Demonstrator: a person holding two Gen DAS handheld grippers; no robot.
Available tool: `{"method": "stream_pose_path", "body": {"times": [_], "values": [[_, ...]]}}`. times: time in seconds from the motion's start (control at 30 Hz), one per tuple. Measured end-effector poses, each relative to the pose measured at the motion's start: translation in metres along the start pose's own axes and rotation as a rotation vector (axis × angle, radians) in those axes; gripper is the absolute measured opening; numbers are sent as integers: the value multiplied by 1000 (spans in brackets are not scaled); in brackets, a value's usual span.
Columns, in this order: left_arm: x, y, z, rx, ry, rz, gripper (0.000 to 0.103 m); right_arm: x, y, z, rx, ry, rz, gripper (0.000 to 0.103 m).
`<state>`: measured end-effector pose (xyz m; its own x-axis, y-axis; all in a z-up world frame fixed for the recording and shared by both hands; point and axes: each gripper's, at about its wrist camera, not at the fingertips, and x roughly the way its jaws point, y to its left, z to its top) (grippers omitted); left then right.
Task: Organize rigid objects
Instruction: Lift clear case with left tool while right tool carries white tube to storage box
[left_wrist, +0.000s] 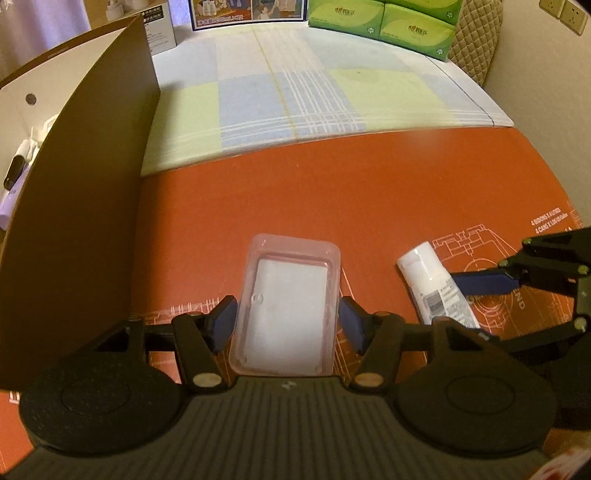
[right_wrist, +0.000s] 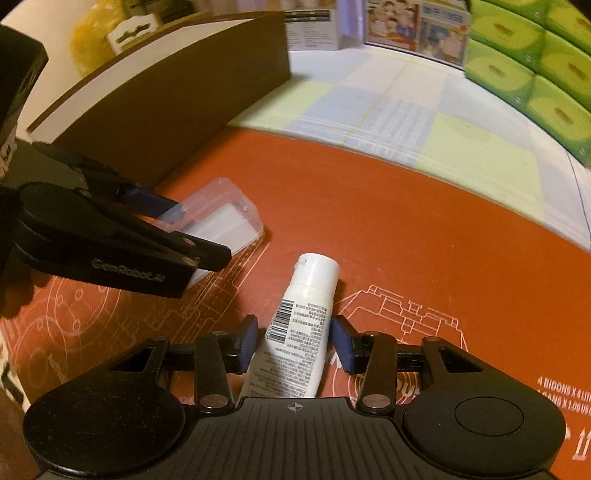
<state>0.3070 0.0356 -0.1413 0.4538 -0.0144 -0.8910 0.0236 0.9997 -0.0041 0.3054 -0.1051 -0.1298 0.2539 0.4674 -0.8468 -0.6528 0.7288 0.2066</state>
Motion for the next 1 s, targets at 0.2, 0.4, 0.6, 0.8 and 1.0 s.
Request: {"method": "stream_pose_path", "body": {"times": [0.2, 0.4, 0.6, 0.8, 1.0], "values": [[1, 1, -5, -2, 4, 2, 52, 0, 3, 1, 68, -18, -77, 42], [-5, 3, -13, -21, 14, 24, 52, 5, 10, 5, 48, -11, -126, 42], [-10, 7, -19, -45, 21, 39, 52, 9, 17, 4, 13, -12, -156, 39], [-13, 6, -24, -48, 21, 36, 52, 9, 21, 2, 7, -26, -152, 33], [-18, 4, -30, -51, 17, 27, 52, 5, 21, 1, 27, -24, -140, 31]]}}
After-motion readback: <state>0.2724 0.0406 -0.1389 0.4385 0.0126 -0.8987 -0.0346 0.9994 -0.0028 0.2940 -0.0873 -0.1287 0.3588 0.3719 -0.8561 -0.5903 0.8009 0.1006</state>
